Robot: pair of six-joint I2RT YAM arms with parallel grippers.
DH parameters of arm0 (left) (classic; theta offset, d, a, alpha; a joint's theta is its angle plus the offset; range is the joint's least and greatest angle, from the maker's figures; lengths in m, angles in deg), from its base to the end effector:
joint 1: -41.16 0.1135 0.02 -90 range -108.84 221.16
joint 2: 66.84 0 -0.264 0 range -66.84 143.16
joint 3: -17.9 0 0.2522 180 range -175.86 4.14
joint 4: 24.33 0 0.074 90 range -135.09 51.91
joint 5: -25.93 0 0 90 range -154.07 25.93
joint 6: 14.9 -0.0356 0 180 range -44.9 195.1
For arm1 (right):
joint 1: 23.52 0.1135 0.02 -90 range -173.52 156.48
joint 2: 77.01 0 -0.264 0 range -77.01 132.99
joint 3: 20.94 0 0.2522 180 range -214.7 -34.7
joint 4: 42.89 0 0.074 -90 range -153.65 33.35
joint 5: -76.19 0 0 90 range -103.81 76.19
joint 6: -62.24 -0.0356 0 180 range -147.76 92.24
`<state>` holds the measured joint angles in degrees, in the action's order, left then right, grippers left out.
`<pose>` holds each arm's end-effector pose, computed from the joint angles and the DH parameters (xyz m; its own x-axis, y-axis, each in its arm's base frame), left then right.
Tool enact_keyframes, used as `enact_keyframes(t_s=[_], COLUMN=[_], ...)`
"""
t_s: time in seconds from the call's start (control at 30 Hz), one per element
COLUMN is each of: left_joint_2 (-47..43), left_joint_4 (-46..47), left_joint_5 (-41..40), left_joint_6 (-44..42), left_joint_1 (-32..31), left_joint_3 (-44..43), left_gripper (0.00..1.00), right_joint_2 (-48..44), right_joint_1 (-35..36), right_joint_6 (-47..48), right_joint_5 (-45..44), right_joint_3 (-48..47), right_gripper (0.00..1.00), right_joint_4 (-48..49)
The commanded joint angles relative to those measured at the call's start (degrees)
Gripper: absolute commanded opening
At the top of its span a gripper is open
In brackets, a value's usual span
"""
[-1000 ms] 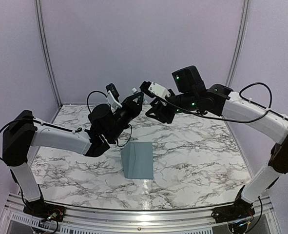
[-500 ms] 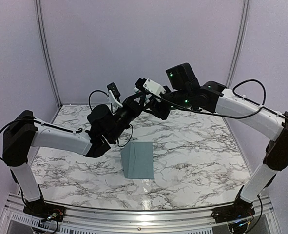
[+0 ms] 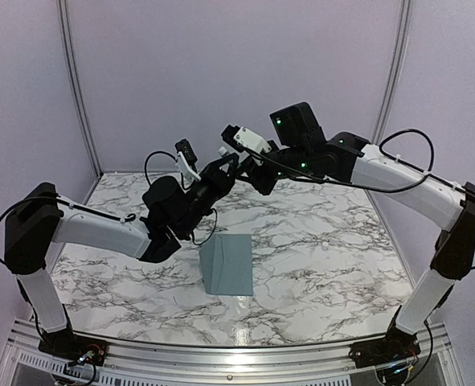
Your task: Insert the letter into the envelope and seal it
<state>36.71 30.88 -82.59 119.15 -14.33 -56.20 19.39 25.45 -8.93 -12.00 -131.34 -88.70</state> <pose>0.2351 -0.3220 0.2930 -0.2536 -0.7948 -0.5513 0.6163 0.3065 -0.7254 0.2534 0.2929 0.3791 -0.0785 -0.5816 -0.8097 -0.8420 0.4735 -0.2585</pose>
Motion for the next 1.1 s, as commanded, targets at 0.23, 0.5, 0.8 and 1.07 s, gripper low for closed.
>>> enact_keyframes(t_s=[0.23, 0.5, 0.8, 1.07], left_joint_2=[-2.08, -1.87, -2.19, -1.87], left_joint_4=[2.8, 6.11, 7.57, 7.84], left_joint_5=[1.73, 3.4, 2.71, 2.84], left_joint_6=[-1.32, -1.91, -1.32, -1.43], left_joint_1=[0.16, 0.64, 0.73, 0.86], left_joint_3=[2.0, 2.77, 4.52, 4.24], left_gripper=[0.28, 0.07, 0.0, 0.0], right_joint_2=[-0.95, -0.95, -1.65, -0.95], right_joint_1=[0.34, 0.37, 0.34, 0.41], right_joint_6=[-0.02, -0.05, 0.8, 0.84], right_joint_5=[-0.51, 0.01, -3.78, -2.4], right_joint_3=[-1.05, -0.49, 1.01, 0.41], right_gripper=[0.0, 0.0, 0.27, 0.25], right_joint_4=[0.24, 0.03, 0.35, -0.41])
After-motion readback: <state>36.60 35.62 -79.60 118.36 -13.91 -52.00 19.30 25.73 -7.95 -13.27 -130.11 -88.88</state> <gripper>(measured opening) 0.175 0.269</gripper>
